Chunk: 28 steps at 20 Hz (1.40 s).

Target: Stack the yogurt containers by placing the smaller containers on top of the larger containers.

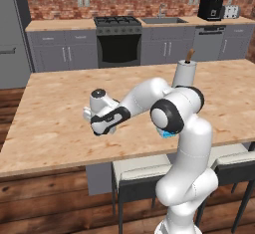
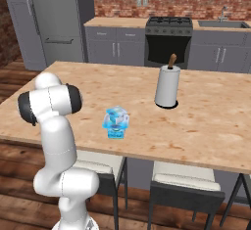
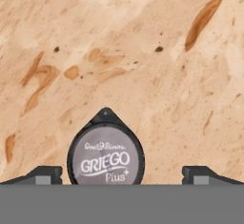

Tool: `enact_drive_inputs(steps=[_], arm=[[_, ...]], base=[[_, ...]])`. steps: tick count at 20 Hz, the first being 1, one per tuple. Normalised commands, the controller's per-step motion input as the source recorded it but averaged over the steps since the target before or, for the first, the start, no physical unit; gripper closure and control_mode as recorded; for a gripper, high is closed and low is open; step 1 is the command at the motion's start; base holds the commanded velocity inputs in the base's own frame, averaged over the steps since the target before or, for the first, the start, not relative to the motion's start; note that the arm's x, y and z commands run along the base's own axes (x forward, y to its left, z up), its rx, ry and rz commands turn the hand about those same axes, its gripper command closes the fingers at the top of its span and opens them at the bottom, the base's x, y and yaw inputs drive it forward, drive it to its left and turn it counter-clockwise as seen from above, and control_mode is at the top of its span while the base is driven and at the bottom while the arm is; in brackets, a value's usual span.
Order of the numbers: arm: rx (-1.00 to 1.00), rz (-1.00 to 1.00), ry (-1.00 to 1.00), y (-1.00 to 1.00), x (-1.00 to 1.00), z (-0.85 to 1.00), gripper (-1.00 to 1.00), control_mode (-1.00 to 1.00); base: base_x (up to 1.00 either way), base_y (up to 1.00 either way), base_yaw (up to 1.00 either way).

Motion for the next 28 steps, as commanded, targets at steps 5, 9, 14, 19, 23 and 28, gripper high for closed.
enact_drive_inputs(steps=[5, 9, 14, 19, 23, 28], arm=[[-0.01, 0.00, 0.00, 0.00, 0.00, -0.03, -1.00, -1.00], [-0.04, 0.00, 0.00, 0.00, 0.00, -0.11, -1.00, -1.00], [-0.05, 0.00, 0.00, 0.00, 0.00, -0.15, -1.00, -1.00], [-0.04, 0.00, 0.00, 0.00, 0.00, -0.13, -1.00, -1.00], [-0.03, 0.00, 0.00, 0.00, 0.02, -0.08, -1.00, -1.00], [-0.01, 0.00, 0.00, 0.00, 0.01, -0.02, -1.00, -1.00]], base=[[0.00, 0.00, 0.00], [0.00, 0.00, 0.00], [0.00, 0.00, 0.00], [0.00, 0.00, 0.00], [0.00, 0.00, 0.00], [0.00, 0.00, 0.00]])
